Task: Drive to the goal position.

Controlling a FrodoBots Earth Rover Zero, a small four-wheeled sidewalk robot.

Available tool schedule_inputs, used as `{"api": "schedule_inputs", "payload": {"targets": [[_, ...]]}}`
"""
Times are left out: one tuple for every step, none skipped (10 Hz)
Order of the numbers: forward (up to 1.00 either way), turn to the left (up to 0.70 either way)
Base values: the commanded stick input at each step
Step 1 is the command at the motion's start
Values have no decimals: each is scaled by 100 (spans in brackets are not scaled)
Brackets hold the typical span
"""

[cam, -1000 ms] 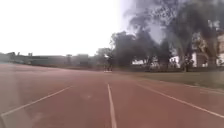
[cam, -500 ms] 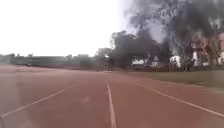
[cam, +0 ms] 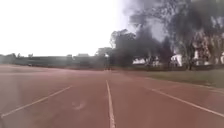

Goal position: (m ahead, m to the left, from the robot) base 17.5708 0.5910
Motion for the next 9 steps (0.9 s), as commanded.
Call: {"api": "schedule_inputs", "payload": {"targets": [[70, 0], [70, 0], [70, 0], [70, 0], [70, 0], [70, 0], [70, 0], [70, 0], [70, 0]]}}
